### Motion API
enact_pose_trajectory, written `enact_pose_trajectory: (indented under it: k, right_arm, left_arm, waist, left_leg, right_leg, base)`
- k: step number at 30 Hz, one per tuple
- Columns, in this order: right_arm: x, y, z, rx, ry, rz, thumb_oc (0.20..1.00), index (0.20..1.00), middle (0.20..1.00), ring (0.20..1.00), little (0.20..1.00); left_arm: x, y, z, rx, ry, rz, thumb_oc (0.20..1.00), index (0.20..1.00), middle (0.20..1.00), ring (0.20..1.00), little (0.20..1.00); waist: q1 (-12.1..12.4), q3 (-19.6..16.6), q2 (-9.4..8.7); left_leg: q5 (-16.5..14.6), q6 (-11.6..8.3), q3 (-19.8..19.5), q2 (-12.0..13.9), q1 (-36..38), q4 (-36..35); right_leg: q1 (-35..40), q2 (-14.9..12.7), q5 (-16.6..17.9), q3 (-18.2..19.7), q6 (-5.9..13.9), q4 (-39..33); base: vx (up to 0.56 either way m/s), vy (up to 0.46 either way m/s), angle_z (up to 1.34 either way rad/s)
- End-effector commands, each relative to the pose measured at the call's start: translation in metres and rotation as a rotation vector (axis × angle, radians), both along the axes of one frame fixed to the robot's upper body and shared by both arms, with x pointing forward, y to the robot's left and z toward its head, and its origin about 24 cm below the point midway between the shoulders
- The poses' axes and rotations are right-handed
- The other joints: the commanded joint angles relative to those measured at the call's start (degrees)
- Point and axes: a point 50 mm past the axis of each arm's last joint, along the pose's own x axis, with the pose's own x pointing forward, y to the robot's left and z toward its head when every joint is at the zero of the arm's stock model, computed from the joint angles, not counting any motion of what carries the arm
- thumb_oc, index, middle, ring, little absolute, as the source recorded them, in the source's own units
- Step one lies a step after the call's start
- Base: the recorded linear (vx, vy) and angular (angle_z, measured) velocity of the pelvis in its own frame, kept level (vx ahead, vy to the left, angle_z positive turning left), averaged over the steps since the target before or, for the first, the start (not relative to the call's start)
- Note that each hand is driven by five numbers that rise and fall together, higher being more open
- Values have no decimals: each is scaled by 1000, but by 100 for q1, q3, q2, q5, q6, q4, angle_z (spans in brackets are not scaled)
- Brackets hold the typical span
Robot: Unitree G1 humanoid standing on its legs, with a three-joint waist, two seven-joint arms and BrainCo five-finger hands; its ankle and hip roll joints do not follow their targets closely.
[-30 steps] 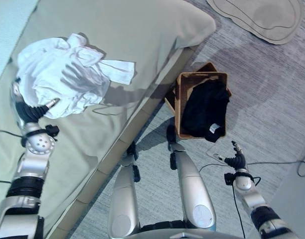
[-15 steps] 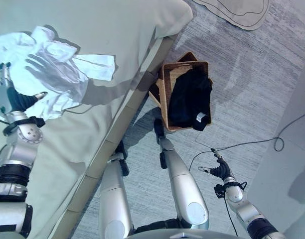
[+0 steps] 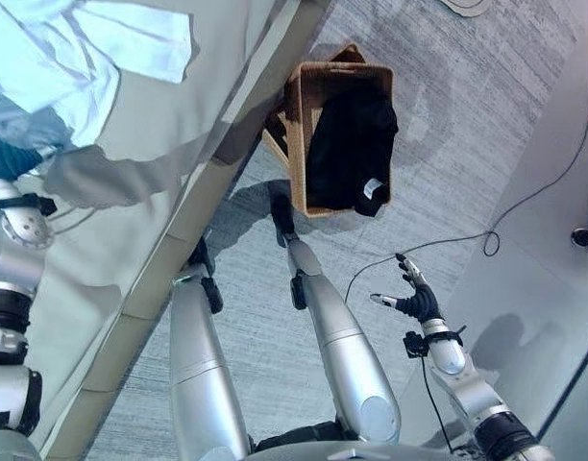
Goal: Pick up clothes into the bucket
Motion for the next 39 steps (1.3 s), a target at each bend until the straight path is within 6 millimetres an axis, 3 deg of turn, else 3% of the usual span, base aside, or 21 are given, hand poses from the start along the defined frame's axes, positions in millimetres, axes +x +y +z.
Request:
enact_pose_trajectory:
  k: [1,2,3,4,14,21,22,23,24,25,28,31,34,38,39]
  right_arm:
    - [-2,15,16,78,-80,68,1000,1000,1000,1000,1000]
    - [-1,18,17,82,-82,81,1000,1000,1000,1000,1000]
    - [-1,18,17,83,-82,80,1000,1000,1000,1000,1000]
    - [-1,19,16,86,-79,81,1000,1000,1000,1000,1000]
    - [1,23,12,11,-67,136,1000,1000,1000,1000,1000]
    - [7,6,13,-68,-62,97,1000,1000,1000,1000,1000]
    - [6,6,13,-69,-60,99,1000,1000,1000,1000,1000]
    - [10,3,18,-82,-73,102,1000,1000,1000,1000,1000]
    - [9,3,16,-82,-67,103,1000,1000,1000,1000,1000]
    - [11,-2,19,-99,-70,98,1000,1000,1000,1000,1000]
    - [12,-5,21,-111,-72,101,1000,1000,1000,1000,1000]
    - [15,-12,33,-125,-109,112,1000,1000,1000,1000,1000]
    - [19,-11,45,-134,-157,134,1000,1000,1000,1000,1000]
    - [20,-8,72,-120,-263,183,1000,1000,1000,1000,1000]
    - [19,-5,86,-110,-317,220,1000,1000,1000,1000,1000]
  left_arm:
    - [-6,14,23,10,5,32,636,636,636,636,636]
    - [-3,12,22,-17,12,14,542,542,542,542,542]
    - [-2,12,23,-17,12,12,542,542,542,542,542]
    - [1,9,23,-31,14,-12,200,200,200,200,200]
    - [3,-15,-4,-263,-115,-238,200,200,200,200,200]
    - [-18,-34,-13,-387,-269,-438,200,200,200,200,200]
    - [-19,-34,-14,-389,-268,-436,200,200,200,200,200]
    - [-22,-37,-14,-405,-276,-482,200,200,200,200,200]
    - [-22,-37,-16,-407,-271,-479,200,200,200,200,200]
    - [-27,-43,-13,-417,-284,-549,200,200,200,200,200]
    - [-30,-49,-14,-450,-281,-630,200,200,200,200,200]
    - [-32,-70,-13,-496,-251,-824,200,200,200,200,200]
    - [-32,-78,-14,-515,-226,-891,200,200,200,200,200]
    - [-34,-103,-18,-534,-134,-1071,200,200,200,200,200]
    - [-36,-114,-22,-527,-65,-1139,200,200,200,200,200]
  waist:
    - [50,54,-500]
    - [50,54,-519]
    - [56,54,-519]
    - [68,54,-517]
    - [224,54,-366]
    - [588,54,61]
    - [575,54,56]
    - [596,54,92]
    - [625,54,135]
    - [665,54,201]
    - [726,54,329]
    - [786,53,524]
    - [800,27,592]
    - [789,-366,737]
    - [784,-570,801]
  left_leg:
    - [-1079,367,410,-258,391,808]
    - [-1077,368,391,-261,401,793]
    - [-1076,368,389,-263,399,791]
    - [-1070,366,380,-266,391,792]
    - [-733,275,367,-453,1089,60]
    - [-318,202,215,-710,2109,-833]
    - [-307,202,218,-717,2139,-863]
    - [-16,208,273,-798,2291,-1091]
    - [-207,190,208,-767,2435,-1092]
    - [82,194,225,-854,2615,-1315]
    - [200,167,183,-902,2989,-1601]
    - [414,108,89,-958,3640,-2082]
    - [521,83,47,-973,3949,-2325]
    - [721,39,-49,-971,4410,-2817]
    - [779,30,-67,-978,4647,-3003]
  right_leg:
    - [446,-323,244,39,160,-230]
    - [455,-316,251,20,163,-250]
    - [454,-317,252,18,163,-253]
    - [463,-316,255,10,163,-268]
    - [951,-417,283,-113,125,-429]
    - [1808,-616,243,-305,50,-513]
    - [1829,-623,245,-304,50,-523]
    - [1946,-707,372,-338,-7,-559]
    - [2072,-657,230,-329,29,-539]
    - [2195,-742,329,-378,-20,-549]
    - [2487,-770,261,-415,-37,-551]
    - [2970,-796,128,-504,-95,-519]
    - [3204,-810,60,-548,-116,-512]
    - [3506,-801,-83,-643,-158,-499]
    - [3678,-792,-157,-675,-177,-502]
  base:
    - [28,-17,15]
    - [12,-4,-22]
    - [10,-12,-45]
    - [0,0,0]
    - [-5,-7,13]
    - [-22,-72,10]
    - [-99,-72,10]
    - [-10,-27,8]
    - [-93,-81,13]
    - [10,-37,17]
    - [-24,-46,19]
    - [-3,-32,14]
    - [5,-25,17]
    - [64,-35,13]
    - [113,-36,11]
